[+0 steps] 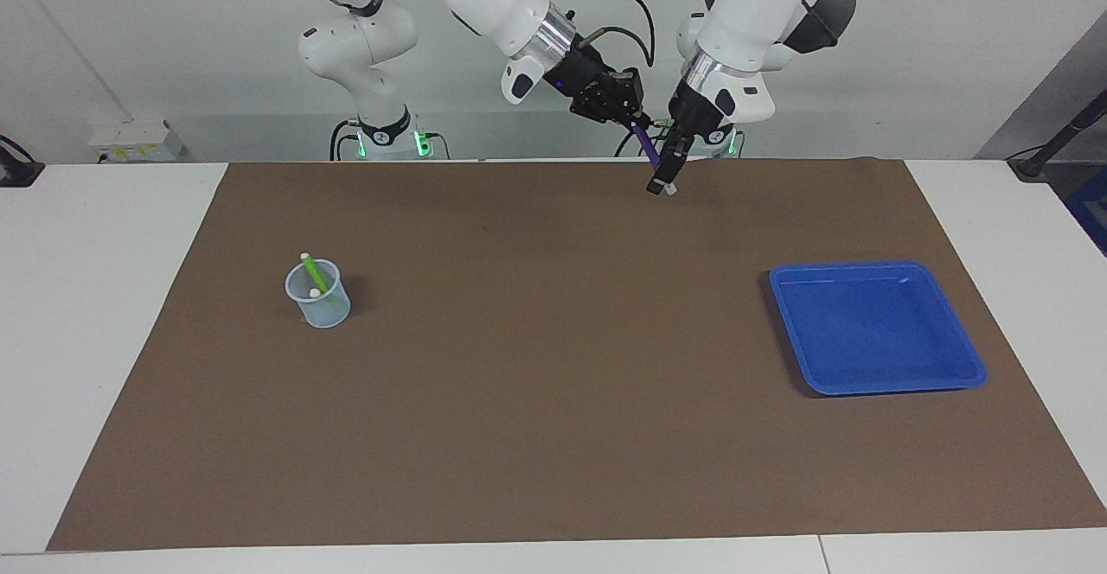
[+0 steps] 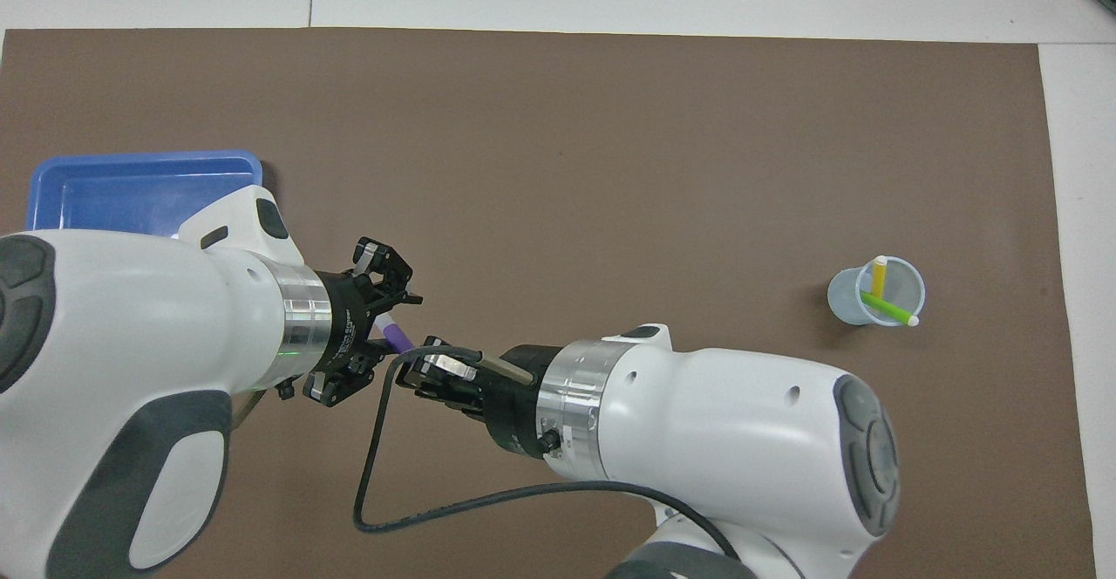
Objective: Right arm passes pens to left for tray arrangement
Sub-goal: 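Grasp the purple pen with the left gripper beside the right gripper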
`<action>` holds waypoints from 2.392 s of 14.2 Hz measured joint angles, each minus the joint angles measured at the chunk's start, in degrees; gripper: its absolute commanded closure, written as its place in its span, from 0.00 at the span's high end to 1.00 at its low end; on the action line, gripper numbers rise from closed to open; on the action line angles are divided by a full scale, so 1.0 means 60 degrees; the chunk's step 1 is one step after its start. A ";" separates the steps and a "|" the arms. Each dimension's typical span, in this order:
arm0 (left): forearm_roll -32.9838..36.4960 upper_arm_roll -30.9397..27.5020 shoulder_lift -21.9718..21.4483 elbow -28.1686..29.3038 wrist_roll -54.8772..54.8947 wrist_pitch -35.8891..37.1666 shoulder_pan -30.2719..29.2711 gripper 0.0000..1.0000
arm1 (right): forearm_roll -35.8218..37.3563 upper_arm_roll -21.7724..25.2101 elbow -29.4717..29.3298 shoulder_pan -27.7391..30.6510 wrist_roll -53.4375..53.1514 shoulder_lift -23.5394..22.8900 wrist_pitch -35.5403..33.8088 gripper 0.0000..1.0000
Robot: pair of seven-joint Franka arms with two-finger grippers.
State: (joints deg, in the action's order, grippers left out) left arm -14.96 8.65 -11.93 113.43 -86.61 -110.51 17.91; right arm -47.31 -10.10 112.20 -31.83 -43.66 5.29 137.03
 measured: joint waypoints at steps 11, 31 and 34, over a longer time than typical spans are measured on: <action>0.0000 0.0000 -0.0001 0.0000 0.0000 0.0045 0.0000 0.22 | 0.0000 0.0021 0.0000 0.0007 0.0000 0.0000 0.0002 0.00; 0.0006 -0.0008 -0.0040 0.0010 0.0031 0.0194 -0.0001 0.06 | 0.0003 0.0036 0.0007 0.0129 0.0000 0.0002 -0.0080 1.00; 0.0006 -0.0008 -0.0040 0.0010 0.0031 0.0194 -0.0001 0.06 | 0.0486 0.0057 0.0000 0.0293 0.0032 0.0003 -0.0599 1.00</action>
State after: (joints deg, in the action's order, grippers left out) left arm -14.92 8.61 -12.17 113.49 -86.42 -109.34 17.90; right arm -44.39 -9.76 112.20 -30.07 -43.47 5.31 133.44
